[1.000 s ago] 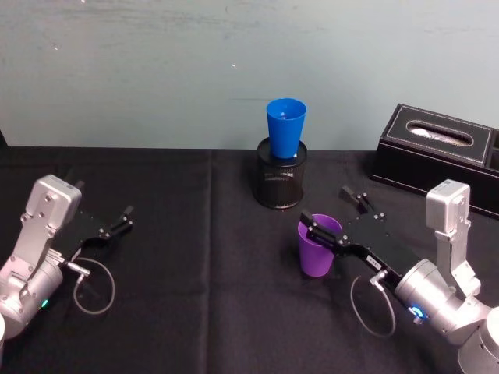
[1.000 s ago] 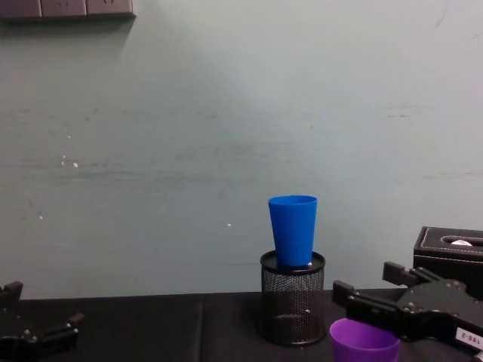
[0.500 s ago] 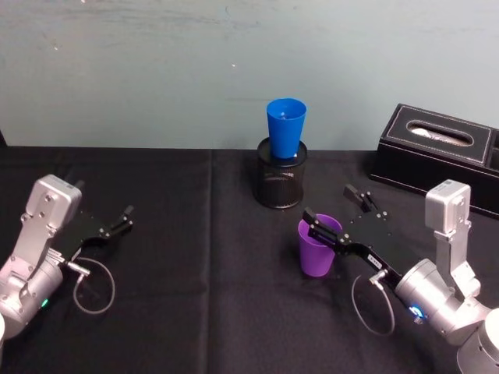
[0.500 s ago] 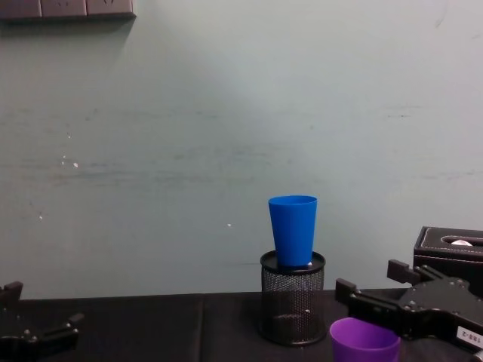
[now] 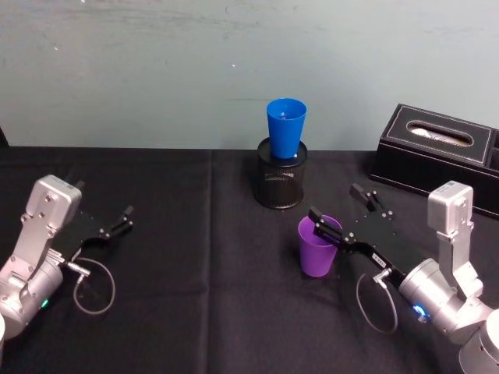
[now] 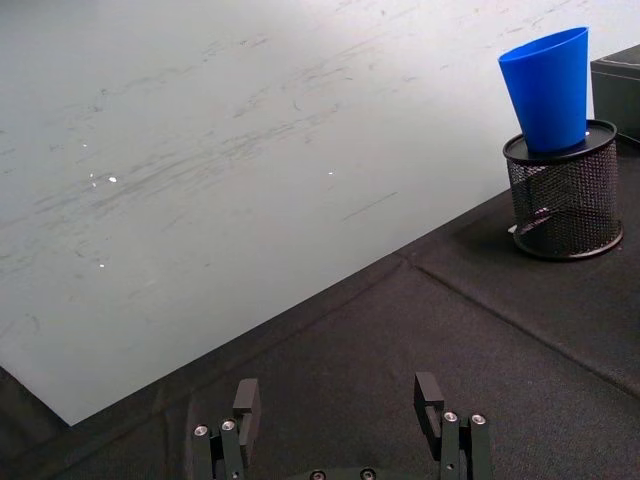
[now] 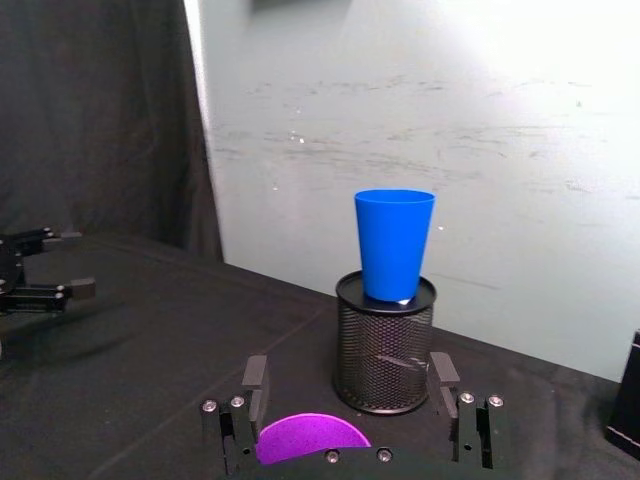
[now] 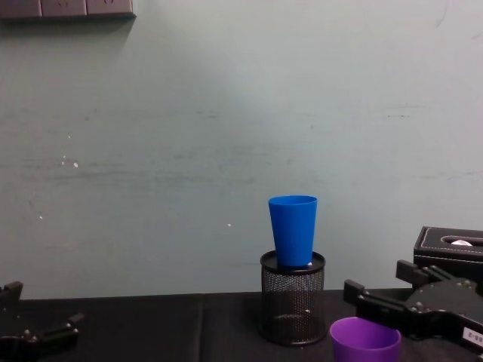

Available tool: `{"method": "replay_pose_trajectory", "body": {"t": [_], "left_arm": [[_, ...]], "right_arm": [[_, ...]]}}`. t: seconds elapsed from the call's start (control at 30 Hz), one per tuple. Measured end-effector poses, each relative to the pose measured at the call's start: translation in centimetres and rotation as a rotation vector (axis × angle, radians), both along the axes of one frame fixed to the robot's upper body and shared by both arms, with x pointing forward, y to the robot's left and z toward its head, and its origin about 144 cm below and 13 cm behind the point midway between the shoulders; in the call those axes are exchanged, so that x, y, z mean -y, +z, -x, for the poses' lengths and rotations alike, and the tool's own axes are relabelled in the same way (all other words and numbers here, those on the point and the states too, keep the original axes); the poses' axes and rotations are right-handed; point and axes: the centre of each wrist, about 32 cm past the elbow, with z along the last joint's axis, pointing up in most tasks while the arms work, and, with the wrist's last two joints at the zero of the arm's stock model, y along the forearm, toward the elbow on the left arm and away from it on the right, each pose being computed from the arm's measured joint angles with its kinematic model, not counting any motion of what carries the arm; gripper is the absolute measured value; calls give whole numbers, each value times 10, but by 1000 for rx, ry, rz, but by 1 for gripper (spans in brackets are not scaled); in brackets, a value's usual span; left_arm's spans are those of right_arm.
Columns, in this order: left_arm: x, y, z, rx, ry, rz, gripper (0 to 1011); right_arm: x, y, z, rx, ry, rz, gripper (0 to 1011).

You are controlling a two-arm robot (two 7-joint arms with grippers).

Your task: Pick up one cup with a gripper and tap it against the other cup.

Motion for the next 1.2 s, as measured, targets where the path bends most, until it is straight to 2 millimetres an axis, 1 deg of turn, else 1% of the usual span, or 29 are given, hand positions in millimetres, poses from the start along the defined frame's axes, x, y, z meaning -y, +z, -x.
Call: {"method": "replay_pose_trajectory", "body": {"t": [0.6, 0.9, 1.2], "left_arm": [[0, 0, 0, 0, 0, 0, 1011], [0, 0, 0, 0, 0, 0, 1012], [0, 0, 0, 0, 0, 0, 1011]], "right_arm": [[21, -3, -5, -3, -115, -4, 1000], [28, -4, -6, -6, -155, -5, 1000], [33, -10, -7, -21, -194, 2, 1000]]}}
